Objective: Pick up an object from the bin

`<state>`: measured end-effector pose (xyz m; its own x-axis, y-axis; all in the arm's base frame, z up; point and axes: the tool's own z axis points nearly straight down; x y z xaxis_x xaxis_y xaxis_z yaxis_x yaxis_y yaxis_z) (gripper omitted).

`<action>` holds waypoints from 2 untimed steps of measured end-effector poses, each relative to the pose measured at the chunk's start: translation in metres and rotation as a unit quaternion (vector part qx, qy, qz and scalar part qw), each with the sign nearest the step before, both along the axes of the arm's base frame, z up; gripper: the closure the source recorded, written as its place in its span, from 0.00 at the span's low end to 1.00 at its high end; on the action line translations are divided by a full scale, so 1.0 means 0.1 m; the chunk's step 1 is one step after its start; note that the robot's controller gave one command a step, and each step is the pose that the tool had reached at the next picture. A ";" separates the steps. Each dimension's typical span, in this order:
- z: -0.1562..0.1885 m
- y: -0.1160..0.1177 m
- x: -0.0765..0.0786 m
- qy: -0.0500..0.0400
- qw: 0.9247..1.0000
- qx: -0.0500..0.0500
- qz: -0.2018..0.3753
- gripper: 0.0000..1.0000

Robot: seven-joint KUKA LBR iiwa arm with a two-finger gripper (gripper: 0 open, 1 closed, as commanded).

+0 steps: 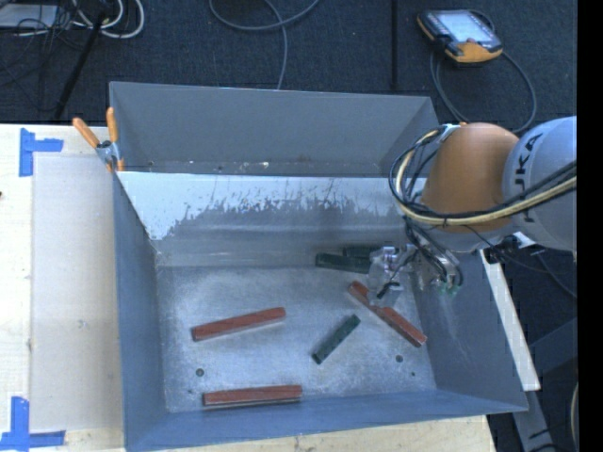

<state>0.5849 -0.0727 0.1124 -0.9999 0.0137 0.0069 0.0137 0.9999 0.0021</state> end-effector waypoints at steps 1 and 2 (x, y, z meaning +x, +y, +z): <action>0.70 0.08 0.09 -0.003 1.000 -0.001 0.001 1.00; 0.25 0.27 -0.65 -0.002 0.999 -0.001 0.041 0.00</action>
Offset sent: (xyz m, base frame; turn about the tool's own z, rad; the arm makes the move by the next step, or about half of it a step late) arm -0.0640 0.0274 0.0259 -0.0829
